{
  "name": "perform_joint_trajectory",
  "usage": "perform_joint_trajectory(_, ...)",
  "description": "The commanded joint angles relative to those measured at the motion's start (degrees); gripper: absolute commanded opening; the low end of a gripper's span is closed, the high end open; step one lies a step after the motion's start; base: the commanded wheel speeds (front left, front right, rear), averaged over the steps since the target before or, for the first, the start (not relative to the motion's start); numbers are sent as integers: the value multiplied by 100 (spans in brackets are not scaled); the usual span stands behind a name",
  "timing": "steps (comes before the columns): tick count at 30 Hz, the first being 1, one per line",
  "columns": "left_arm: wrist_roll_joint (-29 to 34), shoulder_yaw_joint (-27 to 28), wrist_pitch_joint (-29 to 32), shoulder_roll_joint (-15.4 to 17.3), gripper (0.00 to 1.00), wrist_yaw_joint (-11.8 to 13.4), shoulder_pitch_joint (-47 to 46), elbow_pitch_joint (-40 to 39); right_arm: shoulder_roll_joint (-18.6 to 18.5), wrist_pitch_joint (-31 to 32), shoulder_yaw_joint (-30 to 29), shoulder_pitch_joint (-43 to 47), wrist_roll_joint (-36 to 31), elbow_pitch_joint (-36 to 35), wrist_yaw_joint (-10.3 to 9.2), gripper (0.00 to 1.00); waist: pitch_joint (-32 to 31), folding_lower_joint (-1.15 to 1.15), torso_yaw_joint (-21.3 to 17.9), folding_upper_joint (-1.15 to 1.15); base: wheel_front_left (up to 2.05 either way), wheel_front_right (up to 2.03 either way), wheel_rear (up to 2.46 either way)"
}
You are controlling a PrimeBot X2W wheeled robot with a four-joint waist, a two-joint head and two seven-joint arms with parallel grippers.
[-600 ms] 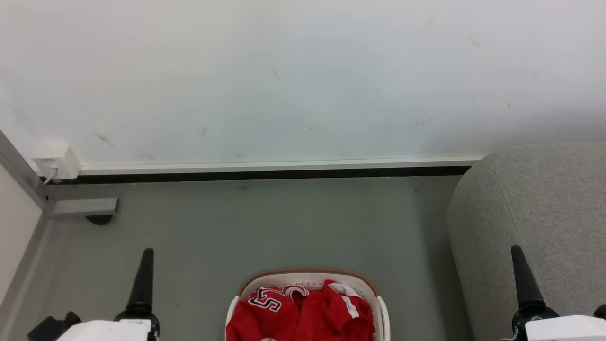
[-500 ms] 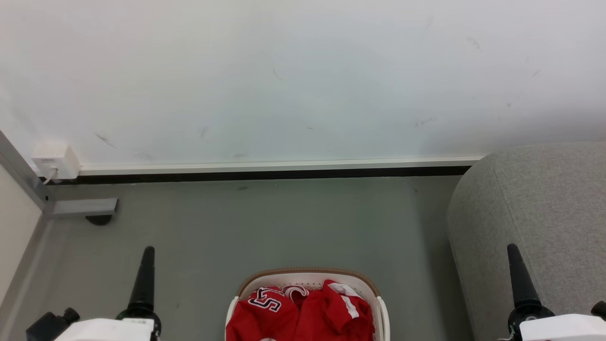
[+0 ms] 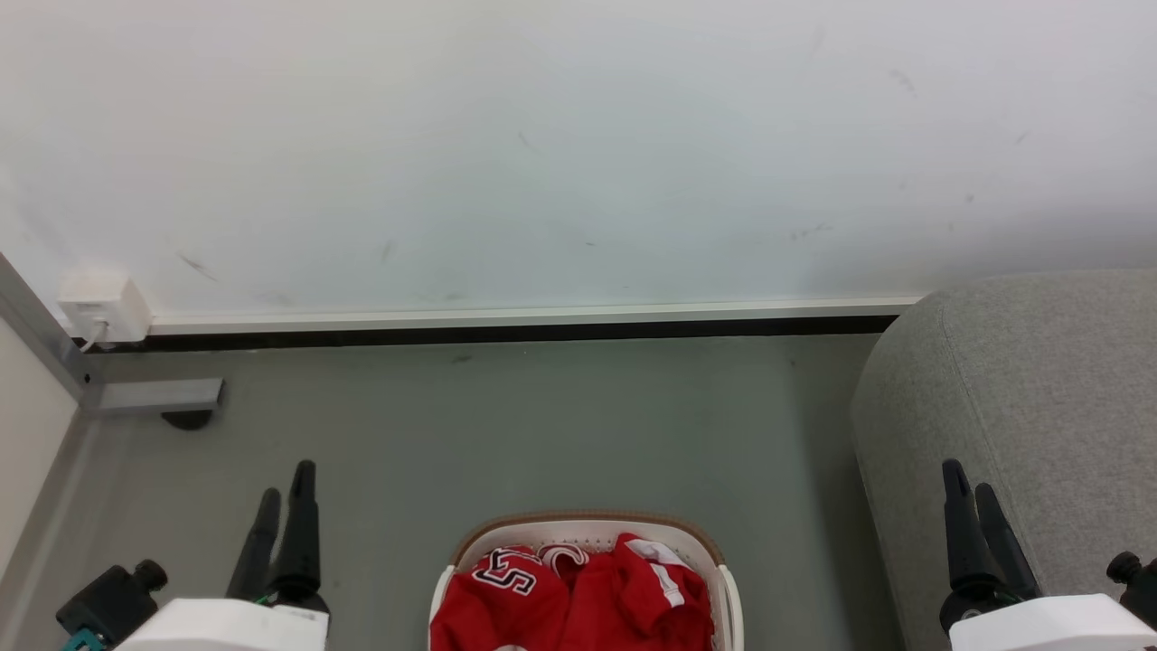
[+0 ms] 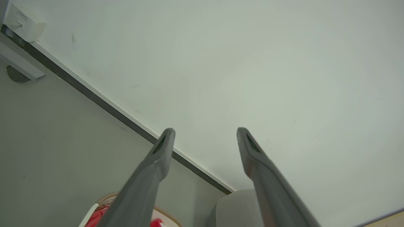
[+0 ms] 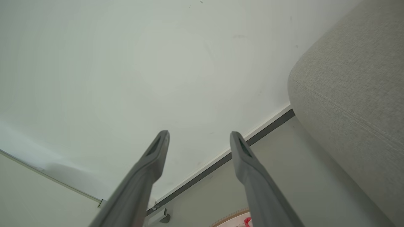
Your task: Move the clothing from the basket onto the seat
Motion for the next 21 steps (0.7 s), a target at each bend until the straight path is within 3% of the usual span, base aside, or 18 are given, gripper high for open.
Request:
perform_joint_trajectory(1, 284, -12, -65, 68, 100, -29, -49, -103, -62, -63, 20, -129, -258, -83, -4, 100, -1, 0, -1, 0, 0, 0, 0)
perform_joint_trajectory(10, 1277, -145, -232, 113, 100, 65, -15, -163, -68, -224, 108, -153, -1251, -44, -5, 100, -5, 0, -19, 0, 0, 0, 0)
perform_joint_trajectory(21, 2016, -281, -404, 207, 100, 134, 0, -71, -73, -405, 180, -168, -2128, 101, -6, 100, -23, 0, -38, 0, 0, 0, 0)
